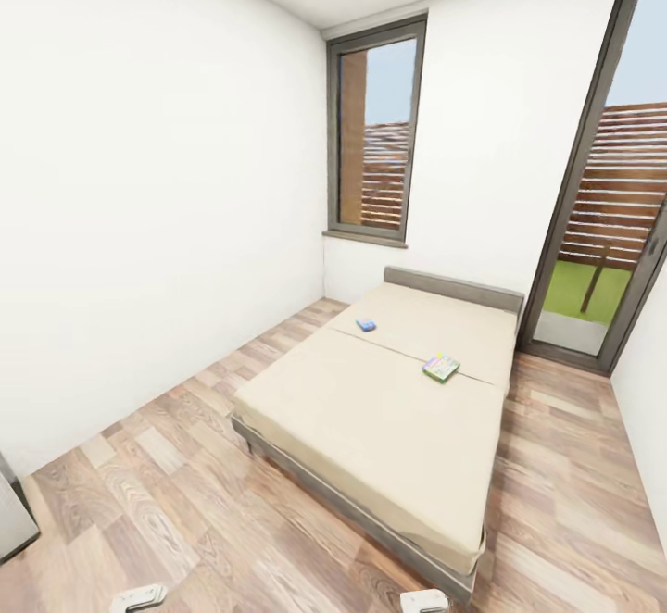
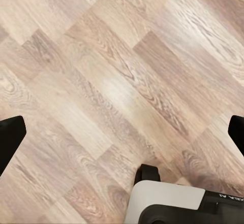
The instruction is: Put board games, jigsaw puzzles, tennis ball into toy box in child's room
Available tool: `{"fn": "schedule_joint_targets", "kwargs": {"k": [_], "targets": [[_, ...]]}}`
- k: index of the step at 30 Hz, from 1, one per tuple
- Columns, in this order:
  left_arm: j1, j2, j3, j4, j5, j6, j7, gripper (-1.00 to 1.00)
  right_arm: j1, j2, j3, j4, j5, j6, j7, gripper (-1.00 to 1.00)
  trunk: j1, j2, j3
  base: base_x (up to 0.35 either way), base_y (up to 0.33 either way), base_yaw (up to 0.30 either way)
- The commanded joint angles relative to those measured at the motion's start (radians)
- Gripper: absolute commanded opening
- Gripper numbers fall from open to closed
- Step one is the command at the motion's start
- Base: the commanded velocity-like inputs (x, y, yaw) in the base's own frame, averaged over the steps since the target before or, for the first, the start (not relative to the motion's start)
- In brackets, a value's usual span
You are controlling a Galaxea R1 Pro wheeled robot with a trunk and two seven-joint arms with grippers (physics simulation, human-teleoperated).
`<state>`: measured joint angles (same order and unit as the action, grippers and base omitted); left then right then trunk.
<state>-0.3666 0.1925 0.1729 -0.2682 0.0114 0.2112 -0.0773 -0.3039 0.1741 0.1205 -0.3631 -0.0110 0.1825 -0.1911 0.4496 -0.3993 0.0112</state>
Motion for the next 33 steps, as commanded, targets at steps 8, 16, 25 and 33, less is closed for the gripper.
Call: {"fn": "schedule_joint_targets", "kwargs": {"k": [8,16,25,33], "targets": [[0.000,0.001,0.007,-0.002,0.001,0.007,-0.004,1.00,0.000,-0.001,0.008,-0.002,-0.001,0.008,-0.007,1.00,0.000,-0.001,0.009,0.000,0.000,0.219],[0.000,0.002,0.007,-0.001,0.001,0.007,-0.003,1.00,0.000,-0.001,0.008,-0.002,-0.001,0.009,-0.007,1.00,0.000,-0.001,0.018,0.000,0.000,0.223],[0.000,0.002,0.007,-0.001,0.001,0.007,-0.002,1.00,0.000,-0.001,0.008,-0.002,-0.002,0.009,-0.007,1.00,0.000,-0.001,0.028,0.000,0.000,0.232],[0.000,0.002,0.007,-0.002,0.001,0.007,-0.002,1.00,0.000,-0.001,0.008,-0.002,-0.001,0.009,-0.007,1.00,0.000,-0.001,0.037,0.000,0.000,0.233]]}}
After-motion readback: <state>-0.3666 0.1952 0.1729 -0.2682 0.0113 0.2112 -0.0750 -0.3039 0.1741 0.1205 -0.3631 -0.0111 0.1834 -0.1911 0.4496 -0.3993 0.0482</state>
